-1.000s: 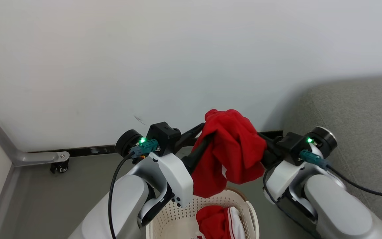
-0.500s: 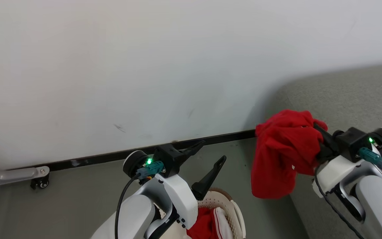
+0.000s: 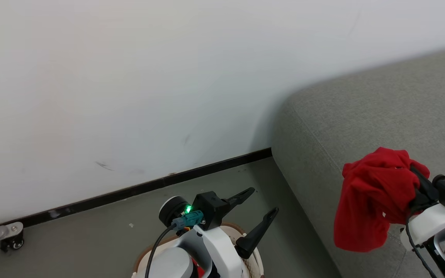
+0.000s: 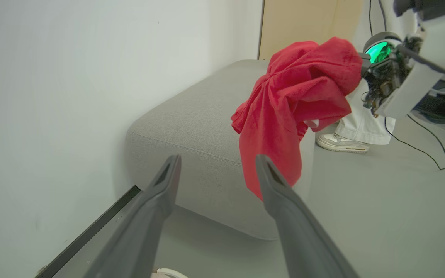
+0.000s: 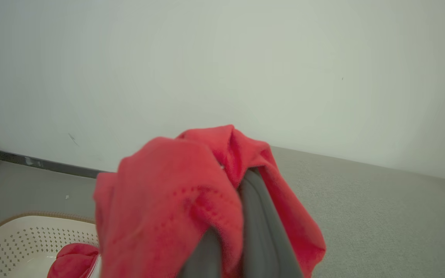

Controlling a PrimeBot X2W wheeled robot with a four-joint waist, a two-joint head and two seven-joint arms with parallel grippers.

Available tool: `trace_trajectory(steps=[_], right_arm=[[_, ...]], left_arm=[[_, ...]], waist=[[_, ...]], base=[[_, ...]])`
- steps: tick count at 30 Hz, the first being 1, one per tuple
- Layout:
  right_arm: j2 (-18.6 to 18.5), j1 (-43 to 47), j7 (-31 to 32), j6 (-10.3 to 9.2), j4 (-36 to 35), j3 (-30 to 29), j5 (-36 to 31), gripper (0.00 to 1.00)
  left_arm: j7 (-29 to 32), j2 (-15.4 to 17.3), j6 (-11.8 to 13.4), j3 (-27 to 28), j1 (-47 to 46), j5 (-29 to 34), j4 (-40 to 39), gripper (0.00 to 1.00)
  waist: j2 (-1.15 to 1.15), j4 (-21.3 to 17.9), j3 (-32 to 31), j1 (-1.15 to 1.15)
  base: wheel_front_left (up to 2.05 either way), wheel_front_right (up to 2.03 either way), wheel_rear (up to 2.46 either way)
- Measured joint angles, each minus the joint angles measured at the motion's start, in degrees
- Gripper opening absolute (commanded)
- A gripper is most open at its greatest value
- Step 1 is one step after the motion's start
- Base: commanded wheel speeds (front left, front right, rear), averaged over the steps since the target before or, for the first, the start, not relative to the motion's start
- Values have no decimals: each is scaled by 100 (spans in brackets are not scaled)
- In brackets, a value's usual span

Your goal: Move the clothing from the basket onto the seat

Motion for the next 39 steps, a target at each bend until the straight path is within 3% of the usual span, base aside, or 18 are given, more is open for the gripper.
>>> trace_trajectory(steps=[11,19,32,39], right_arm=[[-42,247,113,0,-268,37,73,0],[-112,-450,216,0,-169,446,430,0],[-488,-2377,466,0,472,-1,1022,0],[-731,-2860,524,0,1074,-328,1111,0]], left_arm=[[-291,-4,16,-96,47,-68,62,100],[-379,-4,366,47,163,22,157,100],[-386,196,743,215,165,303,19,100],[-385,277,916,302,28,456,-271,100]], waist=[[0,-594,33,0],[0,-847,192,0],[0,-705,660,0],[0,-540,972,0]], base=[[0,0,0],[0,0,0],[0,0,0],[0,0,0]])
